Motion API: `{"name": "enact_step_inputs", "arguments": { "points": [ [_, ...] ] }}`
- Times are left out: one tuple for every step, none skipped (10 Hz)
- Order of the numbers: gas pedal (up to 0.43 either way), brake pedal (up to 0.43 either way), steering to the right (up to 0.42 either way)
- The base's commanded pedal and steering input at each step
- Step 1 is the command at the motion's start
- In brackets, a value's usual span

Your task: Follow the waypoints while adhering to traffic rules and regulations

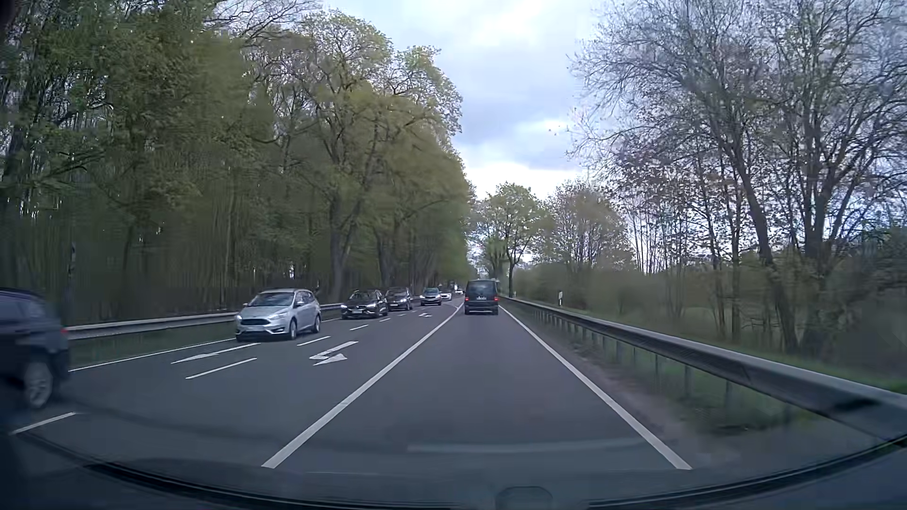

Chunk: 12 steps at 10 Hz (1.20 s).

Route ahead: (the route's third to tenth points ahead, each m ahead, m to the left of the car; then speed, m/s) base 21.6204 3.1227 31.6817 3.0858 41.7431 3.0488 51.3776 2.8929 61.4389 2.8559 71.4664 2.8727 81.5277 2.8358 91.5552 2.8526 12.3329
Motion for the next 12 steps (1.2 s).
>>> {"name": "enact_step_inputs", "arguments": {
  "points": [
    [0.209,0.006,-0.003],
    [0.209,0.006,-0.003],
    [0.209,0.0,-0.003],
    [0.209,0.006,-0.003],
    [0.209,0.0,-0.003],
    [0.209,0.0,-0.003],
    [0.209,0.0,-0.003],
    [0.209,0.0,-0.003],
    [0.209,0.0,-0.003],
    [0.197,0.006,-0.003],
    [0.197,0.0,-0.003],
    [0.197,0.0,-0.003]
  ]
}}
